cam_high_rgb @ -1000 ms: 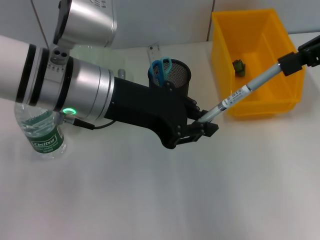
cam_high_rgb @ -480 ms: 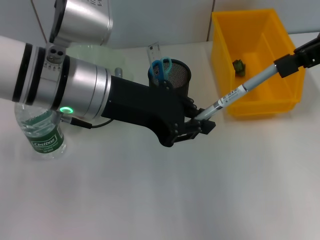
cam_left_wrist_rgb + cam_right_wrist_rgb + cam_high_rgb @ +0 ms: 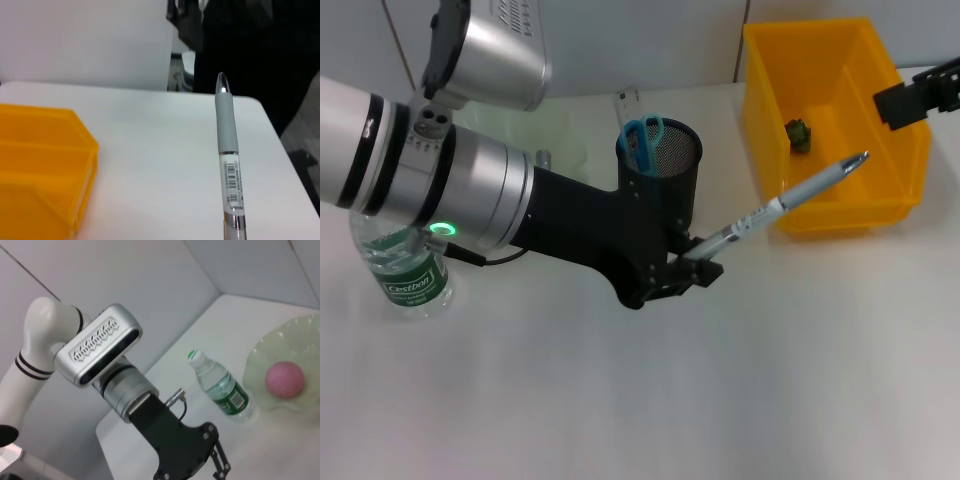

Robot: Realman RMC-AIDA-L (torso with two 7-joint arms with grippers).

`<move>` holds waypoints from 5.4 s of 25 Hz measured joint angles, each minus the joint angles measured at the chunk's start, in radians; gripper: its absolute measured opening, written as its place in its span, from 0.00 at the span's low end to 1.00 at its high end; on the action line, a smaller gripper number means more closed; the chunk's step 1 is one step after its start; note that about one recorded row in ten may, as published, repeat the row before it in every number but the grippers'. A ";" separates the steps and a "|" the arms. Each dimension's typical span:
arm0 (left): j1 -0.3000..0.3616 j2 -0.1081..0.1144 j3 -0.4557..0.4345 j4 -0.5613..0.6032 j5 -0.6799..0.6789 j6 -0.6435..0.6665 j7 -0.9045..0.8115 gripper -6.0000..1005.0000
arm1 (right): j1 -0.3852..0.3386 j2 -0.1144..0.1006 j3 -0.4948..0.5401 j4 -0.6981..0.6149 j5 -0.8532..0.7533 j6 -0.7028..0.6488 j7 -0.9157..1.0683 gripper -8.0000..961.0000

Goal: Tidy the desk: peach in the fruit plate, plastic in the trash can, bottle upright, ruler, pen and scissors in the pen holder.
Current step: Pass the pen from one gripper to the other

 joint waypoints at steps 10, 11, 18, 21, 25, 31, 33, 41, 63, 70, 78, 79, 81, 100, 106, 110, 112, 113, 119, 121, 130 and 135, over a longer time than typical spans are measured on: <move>-0.071 -0.001 -0.053 0.184 0.264 0.199 -0.142 0.16 | -0.079 0.027 0.016 0.003 0.001 0.005 -0.172 0.57; -0.089 -0.002 -0.054 0.214 0.314 0.242 -0.162 0.16 | -0.079 0.027 0.016 0.003 0.001 0.005 -0.172 0.57; -0.158 -0.009 -0.006 0.385 0.531 0.386 -0.234 0.16 | -0.126 0.061 0.002 0.009 -0.007 0.000 -0.310 0.57; -0.176 -0.011 0.020 0.459 0.589 0.424 -0.259 0.16 | -0.127 0.066 -0.011 0.010 -0.016 0.001 -0.330 0.57; -0.210 -0.013 0.082 0.550 0.664 0.489 -0.288 0.16 | -0.129 0.082 -0.038 0.002 -0.021 0.003 -0.367 0.57; -0.264 -0.015 0.277 0.613 0.848 0.529 -0.334 0.16 | -0.123 0.093 -0.047 -0.003 -0.049 0.006 -0.422 0.57; -0.275 -0.015 0.333 0.625 0.917 0.526 -0.351 0.16 | -0.115 0.101 -0.050 -0.005 -0.078 0.007 -0.431 0.57; -0.278 -0.015 0.356 0.627 0.974 0.503 -0.359 0.16 | -0.112 0.104 -0.059 -0.007 -0.086 0.001 -0.431 0.57; -0.172 -0.010 0.439 0.703 1.032 0.227 -0.239 0.17 | -0.059 0.076 -0.049 -0.040 -0.111 0.061 -0.414 0.56; -0.152 -0.008 0.433 0.714 1.032 0.191 -0.141 0.17 | -0.004 0.053 -0.032 -0.134 -0.176 0.048 -0.406 0.56; -0.118 -0.008 0.442 0.709 1.032 0.126 -0.068 0.17 | 0.210 -0.011 -0.034 -0.048 -0.263 0.014 -0.319 0.56; -0.118 -0.008 0.442 0.709 1.032 0.126 -0.068 0.17 | 0.210 -0.011 -0.034 -0.048 -0.263 0.014 -0.319 0.56; -0.102 -0.008 0.457 0.712 1.032 0.097 -0.048 0.17 | 0.269 -0.019 -0.037 0.014 -0.307 0.013 -0.320 0.57; -0.073 -0.009 0.485 0.715 1.032 -0.047 0.008 0.17 | 0.455 0.028 -0.189 0.288 -0.477 0.160 -0.390 0.56; -0.077 -0.011 0.492 0.714 1.032 -0.051 0.012 0.17 | 0.458 0.034 -0.189 0.304 -0.477 0.187 -0.391 0.56; -0.078 -0.011 0.496 0.714 1.032 -0.052 0.013 0.17 | 0.464 0.042 -0.189 0.309 -0.476 0.196 -0.392 0.56; -0.078 -0.011 0.500 0.714 1.032 -0.055 0.017 0.17 | 0.469 0.048 -0.189 0.311 -0.476 0.200 -0.392 0.56; -0.078 -0.011 0.500 0.714 1.032 -0.055 0.017 0.17 | 0.471 0.051 -0.189 0.312 -0.476 0.201 -0.392 0.56; -0.079 -0.012 0.504 0.712 1.032 -0.064 0.022 0.18 | 0.471 0.062 -0.189 0.313 -0.477 0.200 -0.392 0.56; -0.078 -0.012 0.502 0.711 1.032 -0.064 0.021 0.18 | 0.469 0.063 -0.190 0.313 -0.478 0.199 -0.391 0.56; -0.073 -0.010 0.493 0.710 1.032 -0.057 0.020 0.18 | 0.458 0.062 -0.196 0.293 -0.489 0.194 -0.371 0.55; -0.067 -0.009 0.494 0.710 1.032 -0.056 0.022 0.18 | 0.450 0.061 -0.195 0.289 -0.486 0.192 -0.370 0.50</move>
